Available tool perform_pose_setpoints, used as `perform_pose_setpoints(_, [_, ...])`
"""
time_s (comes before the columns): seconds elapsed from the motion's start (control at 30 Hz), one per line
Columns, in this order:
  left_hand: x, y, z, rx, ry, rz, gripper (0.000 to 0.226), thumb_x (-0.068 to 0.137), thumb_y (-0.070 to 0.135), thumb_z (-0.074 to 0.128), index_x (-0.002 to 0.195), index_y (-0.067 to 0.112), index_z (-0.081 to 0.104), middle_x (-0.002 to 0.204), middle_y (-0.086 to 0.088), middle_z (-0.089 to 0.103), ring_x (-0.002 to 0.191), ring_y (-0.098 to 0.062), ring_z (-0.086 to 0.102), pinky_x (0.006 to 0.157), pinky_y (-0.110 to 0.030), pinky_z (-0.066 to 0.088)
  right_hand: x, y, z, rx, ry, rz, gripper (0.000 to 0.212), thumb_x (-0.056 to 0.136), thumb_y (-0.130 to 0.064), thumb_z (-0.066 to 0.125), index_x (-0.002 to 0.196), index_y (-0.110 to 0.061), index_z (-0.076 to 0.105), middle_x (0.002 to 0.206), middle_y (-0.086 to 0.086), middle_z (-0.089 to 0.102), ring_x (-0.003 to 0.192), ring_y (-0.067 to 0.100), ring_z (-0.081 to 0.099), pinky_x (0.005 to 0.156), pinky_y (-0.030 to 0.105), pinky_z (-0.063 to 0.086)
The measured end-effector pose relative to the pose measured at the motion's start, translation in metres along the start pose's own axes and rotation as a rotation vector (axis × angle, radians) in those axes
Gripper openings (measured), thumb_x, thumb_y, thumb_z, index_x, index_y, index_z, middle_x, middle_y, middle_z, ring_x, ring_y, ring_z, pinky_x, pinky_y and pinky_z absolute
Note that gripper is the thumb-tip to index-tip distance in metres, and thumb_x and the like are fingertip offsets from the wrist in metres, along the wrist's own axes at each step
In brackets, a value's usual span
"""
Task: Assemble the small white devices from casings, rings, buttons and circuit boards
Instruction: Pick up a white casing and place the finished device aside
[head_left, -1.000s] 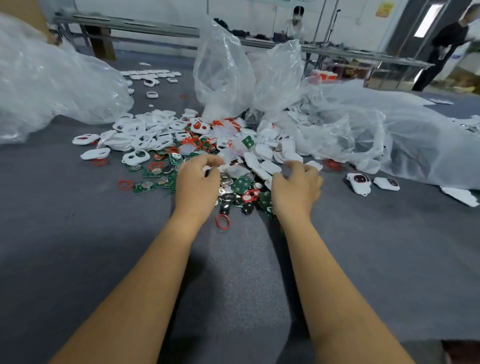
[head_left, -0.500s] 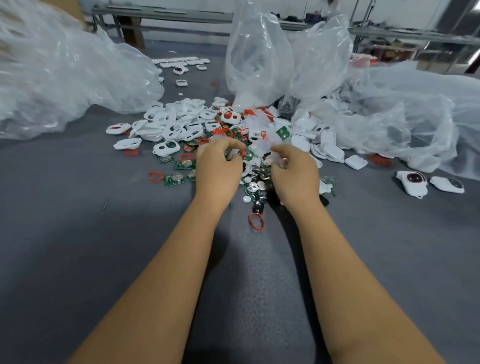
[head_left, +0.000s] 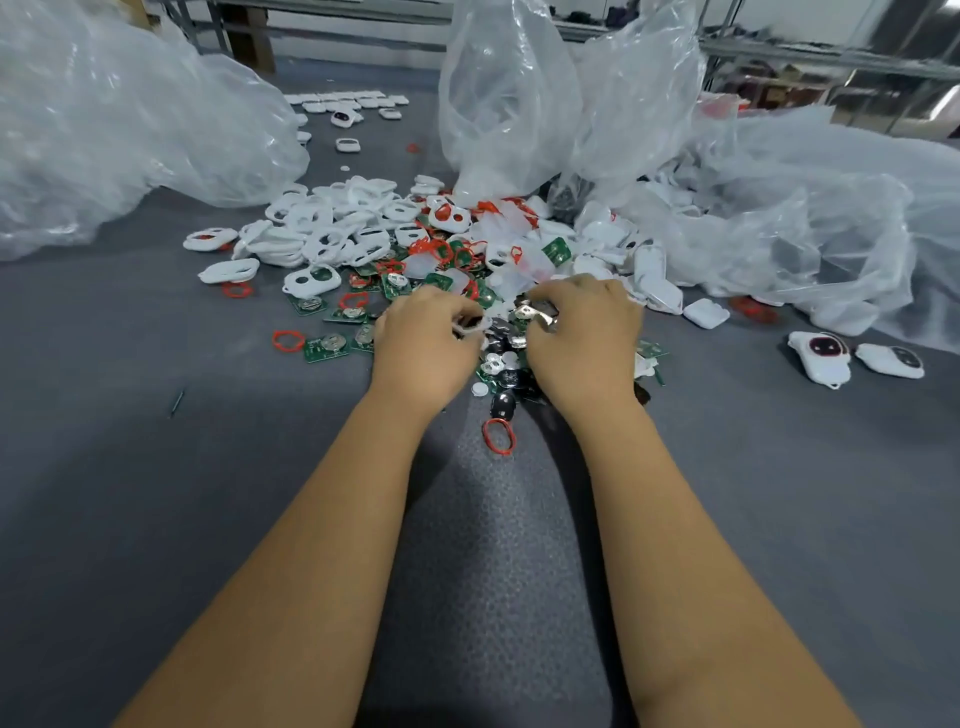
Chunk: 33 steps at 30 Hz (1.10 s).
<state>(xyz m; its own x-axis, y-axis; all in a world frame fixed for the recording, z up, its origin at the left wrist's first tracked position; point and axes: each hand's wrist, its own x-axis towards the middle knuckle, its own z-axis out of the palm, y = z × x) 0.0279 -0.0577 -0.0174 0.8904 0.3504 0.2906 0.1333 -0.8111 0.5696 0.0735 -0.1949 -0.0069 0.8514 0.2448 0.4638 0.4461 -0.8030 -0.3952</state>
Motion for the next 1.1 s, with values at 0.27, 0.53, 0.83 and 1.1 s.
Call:
perform_pose_setpoints(0.27, [-0.004, 0.003, -0.007, -0.538, 0.196, -0.04, 0.022, 0.098, 0.014, 0.055, 0.113, 0.014, 0.071, 0.099, 0.008, 0.069, 0.087, -0.002, 0.062, 0.075, -0.003, 0.043, -0.008, -0.014, 0.002, 0.302, -0.138, -0.17, 0.037, 0.086, -0.018, 0.061, 0.122, -0.025, 0.063, 0.108, -0.011, 0.067, 0.104, 0.012, 0.055, 0.092, 0.034, 0.043])
perform_pose_setpoints(0.53, [-0.003, 0.004, -0.009, -0.926, 0.185, -0.134, 0.022, 0.094, 0.008, 0.058, 0.101, 0.027, 0.067, 0.095, 0.016, 0.068, 0.08, 0.006, 0.064, 0.076, -0.016, 0.053, -0.004, -0.018, -0.003, 0.747, -0.022, 0.151, 0.02, 0.084, -0.008, 0.063, 0.093, -0.026, 0.067, 0.077, -0.01, 0.062, 0.062, -0.001, 0.053, 0.061, 0.016, 0.044])
perform_pose_setpoints(0.83, [-0.005, 0.01, -0.016, -1.201, 0.012, -0.292, 0.023, 0.102, 0.018, 0.044, 0.101, 0.015, 0.066, 0.073, -0.001, 0.073, 0.065, -0.016, 0.07, 0.056, -0.022, 0.054, -0.003, -0.013, -0.007, 0.936, 0.035, 0.14, 0.026, 0.085, 0.009, 0.057, 0.084, -0.016, 0.065, 0.102, -0.001, 0.069, 0.089, 0.006, 0.065, 0.076, 0.014, 0.048])
perform_pose_setpoints(1.1, [-0.007, 0.008, -0.011, -1.162, -0.039, -0.198, 0.023, 0.094, 0.003, 0.058, 0.114, 0.007, 0.067, 0.081, 0.002, 0.073, 0.067, -0.007, 0.065, 0.063, -0.018, 0.053, -0.007, -0.018, -0.005, 0.914, 0.011, 0.036, 0.034, 0.081, 0.014, 0.054, 0.092, -0.015, 0.067, 0.116, 0.001, 0.063, 0.097, 0.011, 0.066, 0.084, 0.023, 0.051])
